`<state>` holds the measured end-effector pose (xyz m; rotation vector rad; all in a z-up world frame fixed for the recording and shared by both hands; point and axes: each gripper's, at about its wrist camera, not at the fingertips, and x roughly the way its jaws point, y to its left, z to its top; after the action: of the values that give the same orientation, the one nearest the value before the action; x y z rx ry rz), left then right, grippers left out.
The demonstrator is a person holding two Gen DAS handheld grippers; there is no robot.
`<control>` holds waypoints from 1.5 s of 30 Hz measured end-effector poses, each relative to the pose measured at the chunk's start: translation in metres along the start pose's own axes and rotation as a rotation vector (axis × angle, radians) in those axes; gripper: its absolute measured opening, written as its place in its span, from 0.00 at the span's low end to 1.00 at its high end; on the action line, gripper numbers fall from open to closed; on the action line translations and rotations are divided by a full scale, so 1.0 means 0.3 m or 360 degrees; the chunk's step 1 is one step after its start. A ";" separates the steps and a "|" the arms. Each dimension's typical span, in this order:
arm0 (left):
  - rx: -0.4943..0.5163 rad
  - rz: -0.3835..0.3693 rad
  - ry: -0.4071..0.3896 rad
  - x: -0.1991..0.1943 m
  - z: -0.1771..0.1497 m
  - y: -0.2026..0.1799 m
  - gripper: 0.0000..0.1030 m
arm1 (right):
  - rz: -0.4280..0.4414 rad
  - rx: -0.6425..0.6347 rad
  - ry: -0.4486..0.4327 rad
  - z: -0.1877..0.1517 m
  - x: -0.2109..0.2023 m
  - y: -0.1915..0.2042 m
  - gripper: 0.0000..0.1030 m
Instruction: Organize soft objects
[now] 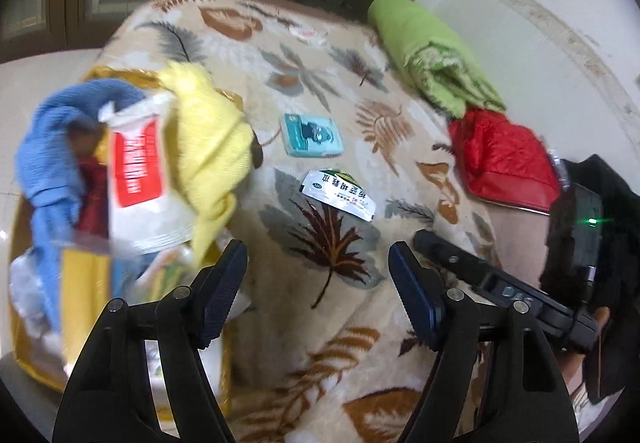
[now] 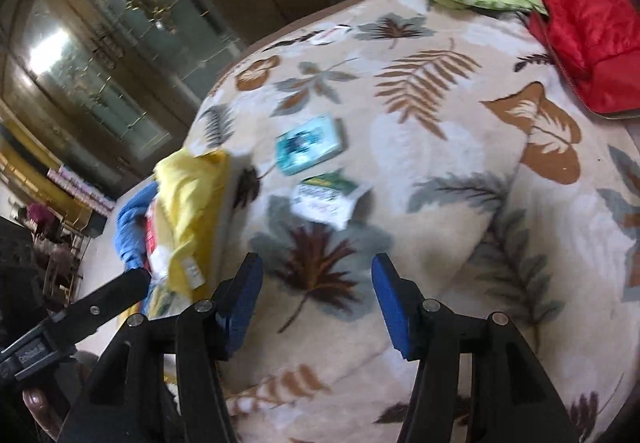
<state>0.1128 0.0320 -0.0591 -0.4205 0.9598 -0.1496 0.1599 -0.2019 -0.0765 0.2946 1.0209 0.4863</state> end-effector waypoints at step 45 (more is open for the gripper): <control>-0.0376 -0.0129 0.0333 0.378 0.172 0.002 0.03 | -0.0014 0.0110 0.0046 0.148 0.084 -0.084 0.55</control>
<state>0.2196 0.0123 -0.1200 -0.6716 1.1722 -0.1564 0.2157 -0.2109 -0.0847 0.3450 1.0684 0.4492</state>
